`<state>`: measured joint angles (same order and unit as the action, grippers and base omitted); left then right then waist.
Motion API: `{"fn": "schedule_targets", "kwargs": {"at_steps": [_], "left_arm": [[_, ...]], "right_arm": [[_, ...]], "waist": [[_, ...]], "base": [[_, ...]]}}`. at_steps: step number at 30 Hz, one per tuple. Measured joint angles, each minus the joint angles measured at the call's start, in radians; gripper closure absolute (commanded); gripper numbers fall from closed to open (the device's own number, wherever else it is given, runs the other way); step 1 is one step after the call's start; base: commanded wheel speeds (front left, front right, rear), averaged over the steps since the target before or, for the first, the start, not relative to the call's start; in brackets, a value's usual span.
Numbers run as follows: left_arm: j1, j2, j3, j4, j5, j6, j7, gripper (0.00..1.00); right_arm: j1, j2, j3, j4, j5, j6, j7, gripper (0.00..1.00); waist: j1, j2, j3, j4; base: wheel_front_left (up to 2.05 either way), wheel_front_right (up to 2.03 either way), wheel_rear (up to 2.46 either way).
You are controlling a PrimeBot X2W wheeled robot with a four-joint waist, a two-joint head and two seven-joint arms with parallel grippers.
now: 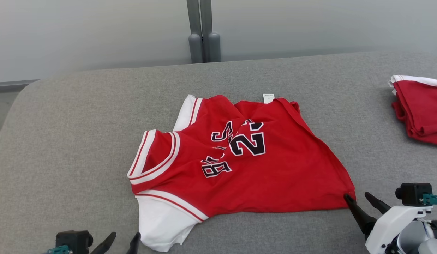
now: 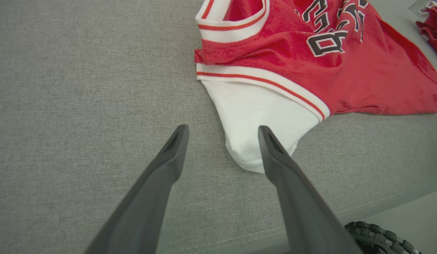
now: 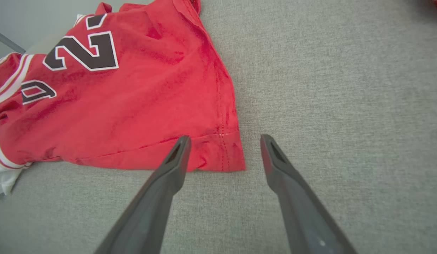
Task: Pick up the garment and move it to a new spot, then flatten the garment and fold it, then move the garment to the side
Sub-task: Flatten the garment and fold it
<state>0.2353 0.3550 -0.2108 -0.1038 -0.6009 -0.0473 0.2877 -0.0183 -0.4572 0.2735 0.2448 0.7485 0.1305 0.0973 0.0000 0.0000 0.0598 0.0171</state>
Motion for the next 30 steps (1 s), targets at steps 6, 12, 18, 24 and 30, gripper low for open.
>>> {"fn": "schedule_targets", "kwargs": {"at_steps": [6,12,18,24,30], "left_arm": [[-0.009,-0.002,-0.026,0.027,-0.024,-0.016,0.031,0.00],[-0.063,-0.009,-0.075,0.088,-0.035,-0.049,0.040,0.00],[-0.112,-0.017,-0.105,0.152,-0.047,-0.064,0.032,0.00],[-0.129,-0.018,-0.119,0.196,-0.079,-0.072,0.022,0.00],[-0.145,-0.015,-0.132,0.210,-0.094,-0.076,0.011,0.76]], "right_arm": [[-0.039,0.020,0.024,0.041,-0.009,0.000,-0.012,0.00],[-0.075,0.019,0.031,0.069,-0.022,0.000,-0.031,0.00],[-0.096,0.023,0.044,0.090,-0.030,0.000,-0.042,0.00],[-0.115,0.032,0.075,0.103,-0.016,0.000,-0.046,0.00],[-0.122,0.031,0.092,0.116,0.007,0.000,-0.051,0.37]], "waist": [[0.0000,0.0000,0.014,0.007],[0.0000,0.0000,0.036,0.013],[0.0000,0.0000,0.047,0.014],[0.0000,0.0000,0.054,0.008],[0.0000,0.0000,0.057,0.010]], "base": [[0.00,0.00,0.00],[0.00,0.00,0.00],[0.00,0.00,0.00],[0.00,0.00,0.00],[0.00,0.00,0.00]]}}
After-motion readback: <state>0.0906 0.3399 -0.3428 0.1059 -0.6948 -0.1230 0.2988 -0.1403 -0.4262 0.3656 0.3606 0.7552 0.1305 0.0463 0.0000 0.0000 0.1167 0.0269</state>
